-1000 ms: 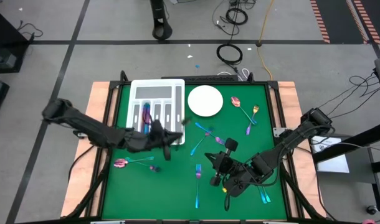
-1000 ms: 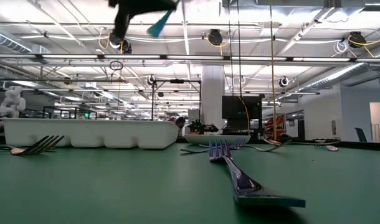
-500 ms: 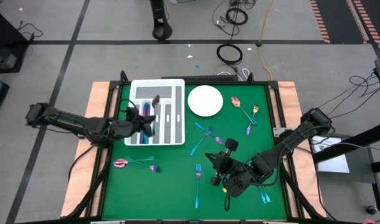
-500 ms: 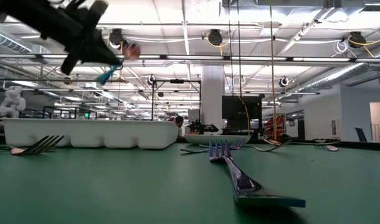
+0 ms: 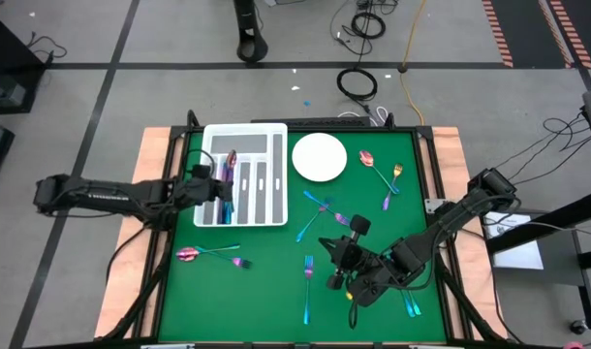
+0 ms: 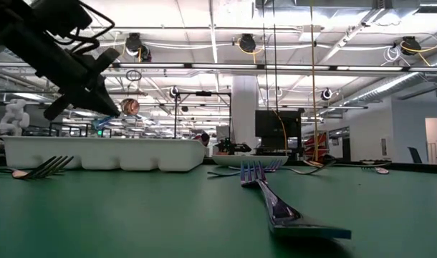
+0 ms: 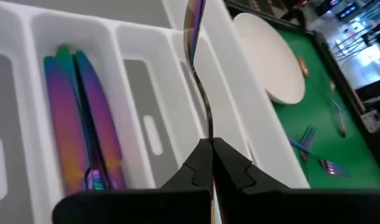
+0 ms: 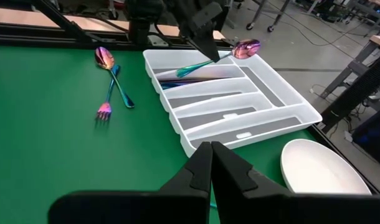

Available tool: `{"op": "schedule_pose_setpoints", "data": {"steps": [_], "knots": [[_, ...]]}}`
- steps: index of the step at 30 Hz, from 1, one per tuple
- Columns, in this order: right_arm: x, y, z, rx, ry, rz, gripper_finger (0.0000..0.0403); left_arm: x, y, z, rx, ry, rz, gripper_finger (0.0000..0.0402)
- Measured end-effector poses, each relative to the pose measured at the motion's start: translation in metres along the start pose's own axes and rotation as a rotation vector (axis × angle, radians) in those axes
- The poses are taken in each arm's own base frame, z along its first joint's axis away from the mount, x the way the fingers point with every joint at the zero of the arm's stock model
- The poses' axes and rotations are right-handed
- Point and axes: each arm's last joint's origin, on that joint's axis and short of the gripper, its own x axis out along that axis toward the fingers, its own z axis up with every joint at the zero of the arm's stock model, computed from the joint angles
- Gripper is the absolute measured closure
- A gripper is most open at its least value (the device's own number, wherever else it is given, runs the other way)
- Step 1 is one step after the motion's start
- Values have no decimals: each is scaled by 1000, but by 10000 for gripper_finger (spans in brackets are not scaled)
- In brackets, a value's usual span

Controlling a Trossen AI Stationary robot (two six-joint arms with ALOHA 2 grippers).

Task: Sort silverware
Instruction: Put the blue spoon into the silverware tray

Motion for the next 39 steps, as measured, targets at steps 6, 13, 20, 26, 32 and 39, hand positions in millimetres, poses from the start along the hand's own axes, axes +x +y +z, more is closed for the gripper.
{"op": "schedule_pose_setpoints", "data": {"steps": [6,13,20,26,32,39], "knots": [[1,-1,0,1,1,-4,403,9,3,3,-54,56,22,401],[2,-1,0,2,2,-7,403,26,5,1,-81,107,70,401],[2,-1,0,-1,3,-7,403,45,2,-7,-105,155,81,401],[2,-1,0,-1,3,-7,403,58,6,-9,-121,179,112,401],[2,-1,0,-2,4,-7,403,66,10,-12,-128,224,139,401],[2,-1,0,-3,4,-7,403,69,5,-10,-142,201,88,385]]}}
